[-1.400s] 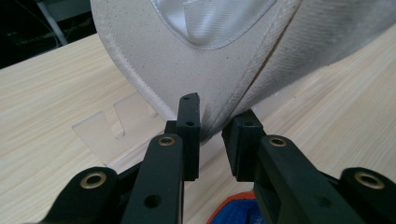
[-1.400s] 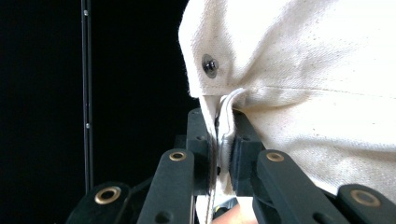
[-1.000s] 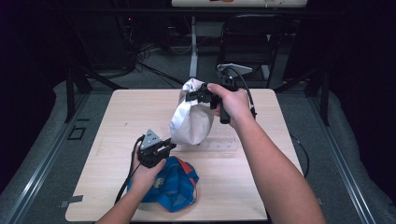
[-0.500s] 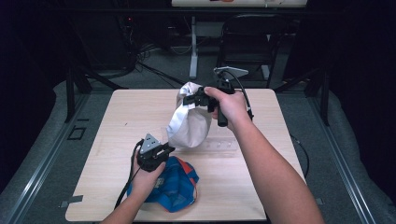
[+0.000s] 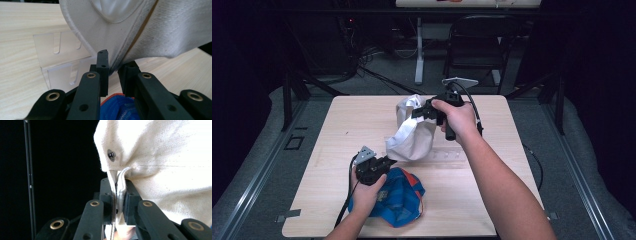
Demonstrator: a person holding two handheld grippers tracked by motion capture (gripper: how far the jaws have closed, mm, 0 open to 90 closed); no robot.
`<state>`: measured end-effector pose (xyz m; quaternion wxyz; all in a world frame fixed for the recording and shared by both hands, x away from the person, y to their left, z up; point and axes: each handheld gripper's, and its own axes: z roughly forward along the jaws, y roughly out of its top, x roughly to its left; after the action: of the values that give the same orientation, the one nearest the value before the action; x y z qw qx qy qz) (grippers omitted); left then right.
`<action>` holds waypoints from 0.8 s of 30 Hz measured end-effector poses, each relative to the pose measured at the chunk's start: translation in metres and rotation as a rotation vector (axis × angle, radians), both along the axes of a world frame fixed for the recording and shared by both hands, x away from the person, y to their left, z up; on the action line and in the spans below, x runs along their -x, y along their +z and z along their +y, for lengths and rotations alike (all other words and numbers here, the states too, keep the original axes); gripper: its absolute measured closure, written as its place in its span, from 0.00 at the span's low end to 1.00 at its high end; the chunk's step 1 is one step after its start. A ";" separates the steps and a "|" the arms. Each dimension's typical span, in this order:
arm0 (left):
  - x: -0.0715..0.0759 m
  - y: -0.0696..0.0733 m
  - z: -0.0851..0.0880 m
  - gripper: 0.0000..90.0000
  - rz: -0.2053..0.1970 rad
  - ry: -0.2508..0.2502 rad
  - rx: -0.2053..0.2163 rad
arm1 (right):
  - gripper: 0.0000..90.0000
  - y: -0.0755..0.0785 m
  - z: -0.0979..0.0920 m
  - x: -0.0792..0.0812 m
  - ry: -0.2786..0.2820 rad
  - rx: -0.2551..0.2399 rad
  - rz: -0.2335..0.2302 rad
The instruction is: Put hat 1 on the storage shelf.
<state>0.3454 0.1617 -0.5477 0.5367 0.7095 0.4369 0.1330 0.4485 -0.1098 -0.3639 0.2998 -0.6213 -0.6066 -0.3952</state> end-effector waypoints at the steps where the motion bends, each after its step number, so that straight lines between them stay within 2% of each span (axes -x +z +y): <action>1: 0.000 -0.001 0.001 0.89 0.004 -0.001 0.008 | 0.90 -0.001 0.000 0.000 0.010 0.002 0.000; 4: 0.000 -0.004 0.002 0.89 0.020 0.013 0.044 | 0.90 -0.004 0.002 0.000 0.005 0.006 -0.001; 5: 0.000 -0.004 0.002 0.89 0.020 0.013 0.044 | 0.90 -0.005 0.003 0.000 0.010 0.010 -0.003; 8: -0.002 -0.009 0.005 0.89 0.064 0.008 0.049 | 0.90 -0.008 0.006 0.000 0.009 0.022 -0.001; 9: -0.002 -0.009 0.005 0.89 0.064 0.008 0.049 | 0.90 -0.008 0.006 0.000 0.009 0.022 -0.001; 10: -0.002 -0.012 0.004 0.89 0.083 0.015 0.032 | 0.90 -0.012 0.008 -0.001 0.014 0.038 0.005; 11: -0.002 -0.012 0.004 0.89 0.083 0.015 0.032 | 0.90 -0.012 0.008 -0.001 0.014 0.038 0.005; 12: 0.000 -0.012 -0.001 0.90 0.064 0.018 -0.032 | 0.90 -0.016 0.009 -0.001 0.015 0.051 0.007; 13: 0.001 -0.011 -0.003 0.91 0.058 0.021 -0.045 | 0.90 -0.018 0.008 -0.001 0.013 0.049 0.007; 17: 0.000 -0.011 -0.002 0.91 0.059 0.017 -0.044 | 0.89 -0.020 0.006 -0.001 0.000 0.047 0.005; 18: 0.001 -0.009 -0.002 0.91 0.064 0.003 -0.066 | 0.87 -0.020 0.005 -0.001 0.001 0.048 -0.001; 19: 0.001 -0.009 -0.003 0.90 0.048 0.015 -0.067 | 0.85 -0.019 0.004 -0.001 -0.006 0.047 -0.003; 21: 0.002 -0.008 -0.003 0.87 0.050 0.021 -0.076 | 0.83 -0.018 0.002 0.001 -0.009 0.047 -0.015; 23: 0.004 -0.005 -0.001 0.79 0.048 0.031 -0.067 | 0.81 -0.017 0.001 0.001 -0.007 0.049 -0.024; 24: 0.008 -0.001 0.001 0.77 0.033 0.025 -0.062 | 0.78 -0.016 -0.002 0.002 -0.020 0.053 -0.042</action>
<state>0.3378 0.1629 -0.5486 0.5055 0.7224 0.4501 0.1414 0.4463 -0.1121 -0.3797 0.2667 -0.6265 -0.6168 -0.3949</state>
